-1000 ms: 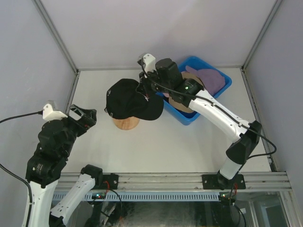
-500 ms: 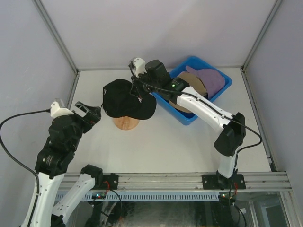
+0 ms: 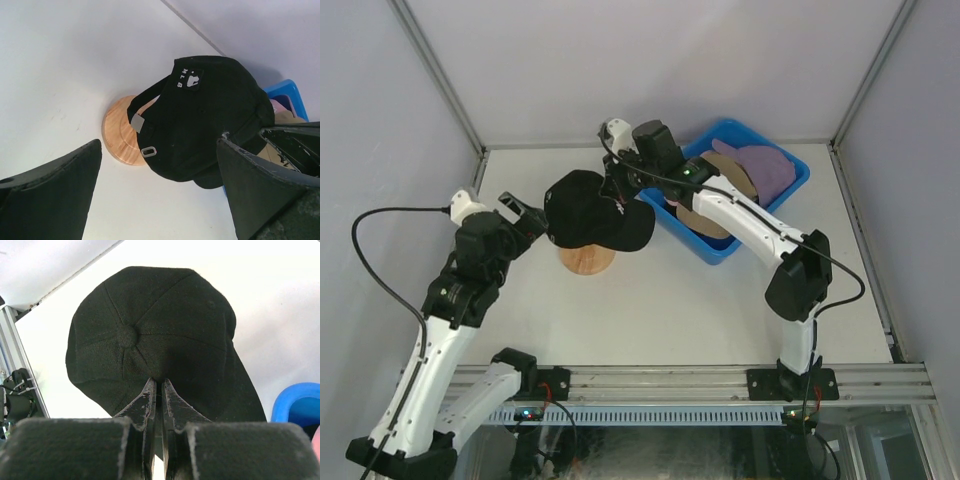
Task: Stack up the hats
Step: Place the hat on the hat stand.
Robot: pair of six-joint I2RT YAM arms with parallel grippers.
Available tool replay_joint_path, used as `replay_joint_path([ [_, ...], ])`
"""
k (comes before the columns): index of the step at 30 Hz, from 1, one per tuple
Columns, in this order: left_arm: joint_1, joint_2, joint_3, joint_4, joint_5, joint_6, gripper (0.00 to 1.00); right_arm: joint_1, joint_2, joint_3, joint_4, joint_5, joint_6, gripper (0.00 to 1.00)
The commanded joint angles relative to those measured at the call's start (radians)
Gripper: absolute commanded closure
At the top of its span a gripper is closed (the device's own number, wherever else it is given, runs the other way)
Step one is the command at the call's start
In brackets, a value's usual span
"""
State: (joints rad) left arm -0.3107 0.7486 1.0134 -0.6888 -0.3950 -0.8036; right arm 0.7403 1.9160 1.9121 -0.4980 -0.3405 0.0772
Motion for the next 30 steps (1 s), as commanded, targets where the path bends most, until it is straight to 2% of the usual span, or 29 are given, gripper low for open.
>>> replay_joint_path([
  [1, 0.004, 0.051, -0.029, 0.091, -0.022, -0.021, 0.00, -0.019, 0.008, 0.053, 0.041, -0.058, -0.006, 1.00],
  [12, 0.014, 0.135, -0.059, 0.130, -0.048, -0.029, 0.00, 0.014, 0.039, 0.065, 0.018, -0.075, -0.018, 0.97],
  [24, 0.022, 0.235, -0.058, 0.158, -0.023, -0.038, 0.00, 0.009, 0.039, 0.051, 0.004, -0.055, -0.007, 0.76],
  [30, 0.024, 0.269, -0.058, 0.153, -0.012, -0.048, 0.00, 0.000, 0.027, 0.049, 0.009, -0.056, 0.001, 0.73],
])
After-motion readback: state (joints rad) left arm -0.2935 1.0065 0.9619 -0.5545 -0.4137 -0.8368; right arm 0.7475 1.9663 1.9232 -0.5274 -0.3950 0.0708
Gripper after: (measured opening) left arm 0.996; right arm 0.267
